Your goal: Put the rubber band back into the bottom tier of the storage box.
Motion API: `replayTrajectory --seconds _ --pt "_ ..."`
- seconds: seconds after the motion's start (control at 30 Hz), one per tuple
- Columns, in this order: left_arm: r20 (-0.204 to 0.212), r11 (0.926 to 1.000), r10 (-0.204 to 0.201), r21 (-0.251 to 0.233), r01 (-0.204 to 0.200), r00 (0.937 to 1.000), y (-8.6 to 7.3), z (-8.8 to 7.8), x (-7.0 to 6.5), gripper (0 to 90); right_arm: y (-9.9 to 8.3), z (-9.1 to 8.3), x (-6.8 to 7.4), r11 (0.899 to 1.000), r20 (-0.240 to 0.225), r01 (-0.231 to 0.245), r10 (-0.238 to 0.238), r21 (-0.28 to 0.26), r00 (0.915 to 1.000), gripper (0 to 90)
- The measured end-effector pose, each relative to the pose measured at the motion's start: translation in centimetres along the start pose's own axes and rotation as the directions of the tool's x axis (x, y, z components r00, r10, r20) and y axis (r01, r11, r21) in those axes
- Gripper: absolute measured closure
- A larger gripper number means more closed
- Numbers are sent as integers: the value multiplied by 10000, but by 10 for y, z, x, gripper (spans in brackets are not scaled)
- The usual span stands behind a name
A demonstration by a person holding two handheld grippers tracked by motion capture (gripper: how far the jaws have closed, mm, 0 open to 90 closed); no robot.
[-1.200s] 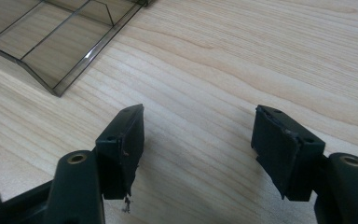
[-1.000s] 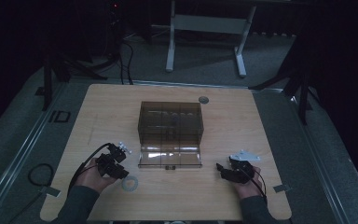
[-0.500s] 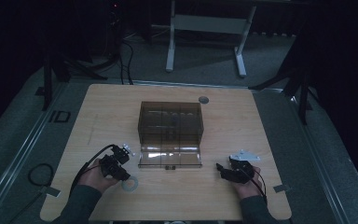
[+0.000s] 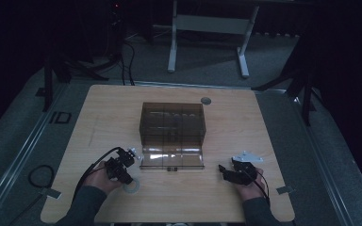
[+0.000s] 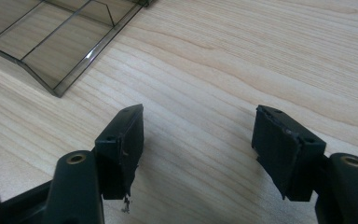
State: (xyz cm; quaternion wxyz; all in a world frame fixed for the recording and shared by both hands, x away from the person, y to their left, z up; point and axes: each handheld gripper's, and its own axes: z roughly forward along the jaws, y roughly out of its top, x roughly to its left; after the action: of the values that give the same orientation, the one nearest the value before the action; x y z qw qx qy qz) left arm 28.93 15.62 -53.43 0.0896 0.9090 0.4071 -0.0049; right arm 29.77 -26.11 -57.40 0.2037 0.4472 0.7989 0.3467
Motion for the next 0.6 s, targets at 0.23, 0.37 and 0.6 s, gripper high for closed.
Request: replayTrajectory --seconds 0.23,0.37,0.6 --pt "-25 9993 16 368 -16 10000 2 3 0 730 0 0 0 10000 -3 -3 3 1 10000 337" --pt "-28 9989 -22 473 23 10000 2 4 1 742 0 0 0 10000 -4 -1 1 3 10000 337" --pt "-239 9975 21 703 -4 9997 4 5 0 789 0 0 0 10000 -4 -4 4 2 10000 337"
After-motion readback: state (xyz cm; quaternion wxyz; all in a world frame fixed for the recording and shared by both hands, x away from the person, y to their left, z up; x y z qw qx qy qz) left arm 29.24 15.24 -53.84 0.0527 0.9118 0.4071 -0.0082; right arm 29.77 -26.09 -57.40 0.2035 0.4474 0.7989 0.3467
